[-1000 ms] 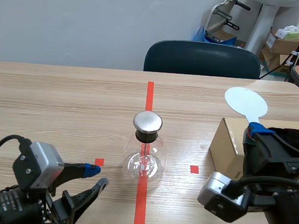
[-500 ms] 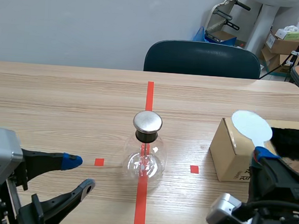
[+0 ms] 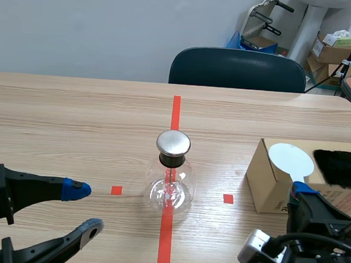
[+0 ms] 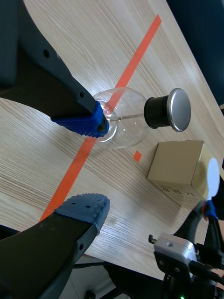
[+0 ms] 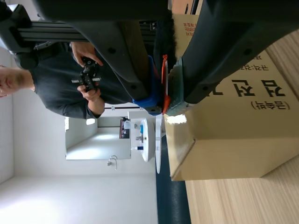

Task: Do the electroscope experiment

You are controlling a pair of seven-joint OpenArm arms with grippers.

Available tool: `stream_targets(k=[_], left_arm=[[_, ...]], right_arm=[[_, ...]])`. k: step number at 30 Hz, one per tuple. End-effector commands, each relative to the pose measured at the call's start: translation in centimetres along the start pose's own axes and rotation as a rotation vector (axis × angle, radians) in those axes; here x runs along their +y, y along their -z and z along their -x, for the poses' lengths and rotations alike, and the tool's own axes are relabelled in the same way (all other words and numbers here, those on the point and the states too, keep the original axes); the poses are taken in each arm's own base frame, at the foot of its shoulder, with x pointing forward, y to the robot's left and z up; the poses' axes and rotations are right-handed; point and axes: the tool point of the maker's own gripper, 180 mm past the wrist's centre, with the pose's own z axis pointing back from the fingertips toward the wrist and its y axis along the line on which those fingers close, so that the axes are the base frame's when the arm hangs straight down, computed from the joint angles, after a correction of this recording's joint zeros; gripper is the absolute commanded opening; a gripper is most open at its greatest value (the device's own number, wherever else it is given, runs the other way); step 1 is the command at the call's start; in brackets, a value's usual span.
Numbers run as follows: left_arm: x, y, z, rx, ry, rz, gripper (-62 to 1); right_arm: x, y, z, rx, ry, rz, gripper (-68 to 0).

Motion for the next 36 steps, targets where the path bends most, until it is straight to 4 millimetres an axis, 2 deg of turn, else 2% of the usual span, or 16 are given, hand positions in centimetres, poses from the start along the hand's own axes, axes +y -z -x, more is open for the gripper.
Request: stream_targets(k=[1,15,29,36], left_arm=[[-0.6,0.2,-0.9,-0.026,-0.014,0.013,-30.9],[-1.1,0.4,-1.5,-0.033,-0.018,0.026,-30.9],[-1.5,0.7,-2.1,-0.037,-0.024,0.036,-30.9],[-1.5,0.7,-2.1,-0.04,-0.024,0.036,-30.9]], right_arm=[[-1.8,0.3,0.3,0.014,-0.031,0.078,-66.7],[0.1,-0.1,0.9,0.041,-0.074,0.018,-66.7],[0.0,0.5,1.7,0.04,-0.109,0.012,-66.7],[0.3,0.5,1.4,0.023,-0.103,-0.006,-66.7]])
